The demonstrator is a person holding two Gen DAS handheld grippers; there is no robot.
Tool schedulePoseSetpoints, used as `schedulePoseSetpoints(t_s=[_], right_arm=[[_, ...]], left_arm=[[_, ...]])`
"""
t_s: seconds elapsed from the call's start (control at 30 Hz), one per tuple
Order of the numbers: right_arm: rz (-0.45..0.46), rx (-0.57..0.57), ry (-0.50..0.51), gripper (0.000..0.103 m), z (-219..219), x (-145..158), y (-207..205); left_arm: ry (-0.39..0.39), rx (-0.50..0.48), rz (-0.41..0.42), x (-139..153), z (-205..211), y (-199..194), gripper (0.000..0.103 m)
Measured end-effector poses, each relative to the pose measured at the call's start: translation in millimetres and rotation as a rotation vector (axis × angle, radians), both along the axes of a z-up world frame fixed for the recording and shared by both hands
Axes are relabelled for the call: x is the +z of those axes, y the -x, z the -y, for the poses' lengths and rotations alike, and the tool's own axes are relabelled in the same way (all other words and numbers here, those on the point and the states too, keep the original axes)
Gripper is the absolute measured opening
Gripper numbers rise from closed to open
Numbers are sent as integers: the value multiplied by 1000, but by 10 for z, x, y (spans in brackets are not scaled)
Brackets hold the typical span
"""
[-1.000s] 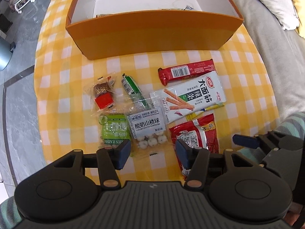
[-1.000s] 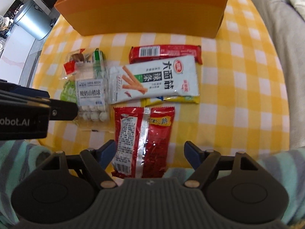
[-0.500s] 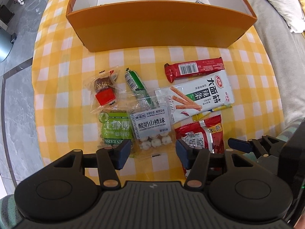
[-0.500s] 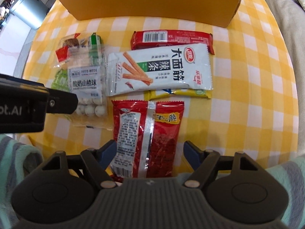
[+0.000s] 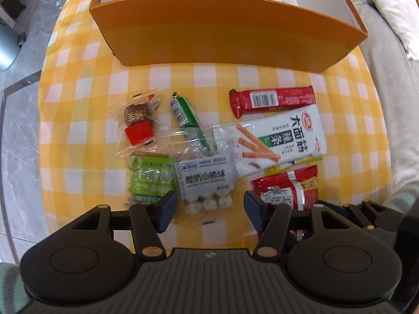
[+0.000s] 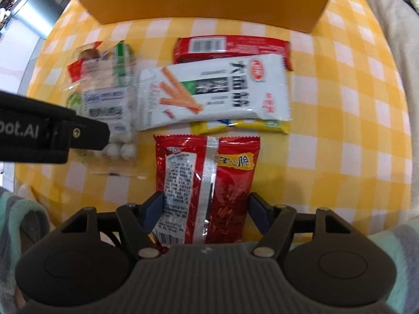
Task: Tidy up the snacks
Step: 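Grasp the red spicy snack bag with right tool while left tool grasps the yogurt hawthorn pack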
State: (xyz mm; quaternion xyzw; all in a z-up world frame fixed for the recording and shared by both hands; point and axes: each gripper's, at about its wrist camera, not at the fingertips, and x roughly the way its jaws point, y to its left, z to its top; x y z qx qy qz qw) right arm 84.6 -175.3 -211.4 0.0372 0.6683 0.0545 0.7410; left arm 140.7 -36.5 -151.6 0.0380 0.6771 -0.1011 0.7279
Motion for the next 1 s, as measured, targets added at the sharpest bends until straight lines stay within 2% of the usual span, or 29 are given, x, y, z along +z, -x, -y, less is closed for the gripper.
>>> schedulePoseSetpoints(t_s=[0.17,0.33,0.57,0.73,1.0], right_arm=[[10,-54,3,67,205,44,-33],[3,-60,-8,67,253,30,-46],[-1,-58,-13,67,218,5,-55],[2,-68,-24,67,242,6,-47],[33,-46,-31,67,248,129,18]], left_arm=[[-8,50,-13,-138,27,-39,69],[-13,76,-6,-237,66,-58,69],[-66,33,21,-294,182,-57,69],[-81,13,32,-288,173,-41,51],[-3,21,64,-104,83,30,22]])
